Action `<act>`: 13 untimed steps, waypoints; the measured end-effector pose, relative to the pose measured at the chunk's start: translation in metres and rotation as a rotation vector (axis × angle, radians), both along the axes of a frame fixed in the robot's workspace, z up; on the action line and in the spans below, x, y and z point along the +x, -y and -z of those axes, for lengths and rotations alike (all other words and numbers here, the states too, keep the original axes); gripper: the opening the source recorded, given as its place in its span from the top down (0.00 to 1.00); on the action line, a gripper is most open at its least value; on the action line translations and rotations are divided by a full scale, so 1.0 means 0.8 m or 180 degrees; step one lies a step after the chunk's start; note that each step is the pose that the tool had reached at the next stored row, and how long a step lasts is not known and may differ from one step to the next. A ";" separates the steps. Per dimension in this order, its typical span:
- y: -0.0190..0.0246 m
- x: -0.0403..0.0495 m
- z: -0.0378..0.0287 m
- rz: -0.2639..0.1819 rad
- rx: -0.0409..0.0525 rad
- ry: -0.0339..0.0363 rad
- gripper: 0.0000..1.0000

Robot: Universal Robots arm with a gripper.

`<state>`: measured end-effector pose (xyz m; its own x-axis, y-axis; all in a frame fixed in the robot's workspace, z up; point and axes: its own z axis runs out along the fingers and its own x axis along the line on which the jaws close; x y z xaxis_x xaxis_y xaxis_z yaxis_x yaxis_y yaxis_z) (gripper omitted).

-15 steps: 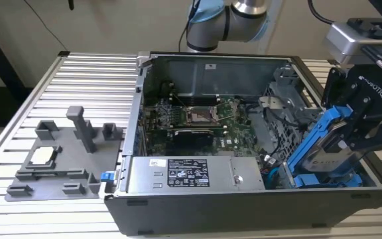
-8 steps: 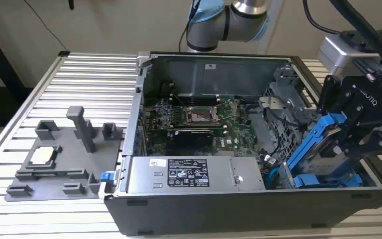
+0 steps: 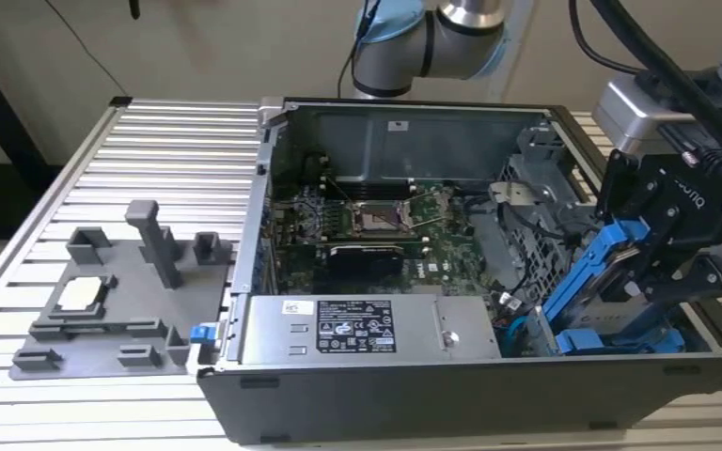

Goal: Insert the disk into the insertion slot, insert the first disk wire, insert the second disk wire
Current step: 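Insert the disk into the insertion slot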

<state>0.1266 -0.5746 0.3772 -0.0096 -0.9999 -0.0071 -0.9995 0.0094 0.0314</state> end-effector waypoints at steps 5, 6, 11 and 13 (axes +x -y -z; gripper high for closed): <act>0.0000 0.000 0.0003 0.0000 0.0000 0.0000 0.66; 0.0000 0.000 0.0003 0.0000 0.0000 0.0000 0.66; 0.0000 0.000 -0.0050 0.0000 0.0001 0.0000 0.60; 0.0000 0.000 -0.0060 0.0000 0.0002 0.0001 0.60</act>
